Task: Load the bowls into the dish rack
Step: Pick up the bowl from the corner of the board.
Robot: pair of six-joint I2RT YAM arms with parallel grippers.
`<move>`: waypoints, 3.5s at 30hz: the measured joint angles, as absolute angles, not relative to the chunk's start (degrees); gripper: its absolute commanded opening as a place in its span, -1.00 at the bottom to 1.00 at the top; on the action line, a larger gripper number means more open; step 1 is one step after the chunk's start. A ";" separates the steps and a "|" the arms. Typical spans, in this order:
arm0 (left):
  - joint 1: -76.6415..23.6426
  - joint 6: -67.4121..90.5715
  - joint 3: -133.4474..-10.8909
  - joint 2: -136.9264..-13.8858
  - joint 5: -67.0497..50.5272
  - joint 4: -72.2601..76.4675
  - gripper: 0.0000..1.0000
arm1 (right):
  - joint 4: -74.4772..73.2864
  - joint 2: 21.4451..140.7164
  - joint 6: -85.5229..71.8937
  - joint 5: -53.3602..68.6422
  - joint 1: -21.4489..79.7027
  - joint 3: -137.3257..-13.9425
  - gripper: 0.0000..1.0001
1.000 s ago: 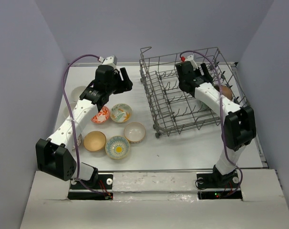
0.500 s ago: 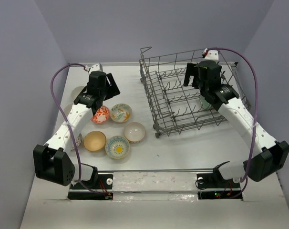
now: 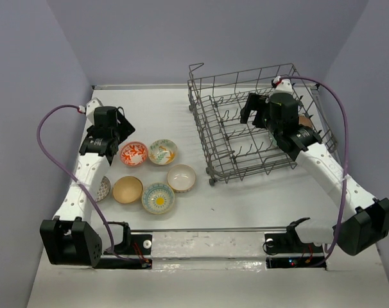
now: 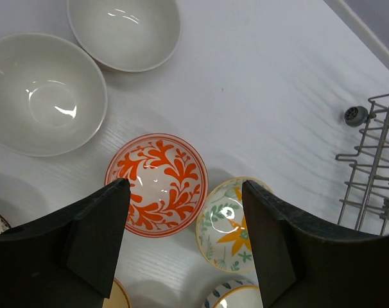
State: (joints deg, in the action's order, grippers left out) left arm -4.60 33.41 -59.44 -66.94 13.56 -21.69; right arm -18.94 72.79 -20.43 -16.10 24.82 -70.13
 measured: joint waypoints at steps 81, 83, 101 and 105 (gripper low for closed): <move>18.70 28.10 -86.30 -115.11 2.98 -17.80 0.09 | -18.39 77.34 -21.21 -9.17 24.84 -69.25 1.00; 18.44 28.08 -86.41 -115.35 2.96 -17.82 0.03 | -18.39 77.41 -21.21 -9.17 24.82 -69.25 1.00; 16.38 27.70 -91.81 -117.84 2.85 -19.99 -1.00 | -18.39 77.78 -21.21 -9.17 24.82 -69.25 1.00; 16.03 27.70 -92.64 -118.34 2.57 -19.99 -1.00 | -18.41 78.13 -21.21 -9.17 24.82 -69.25 1.00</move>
State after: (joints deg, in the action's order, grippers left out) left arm 16.03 27.70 -92.64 -118.34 2.57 -19.99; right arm -18.41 78.13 -21.21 -9.17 24.82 -69.25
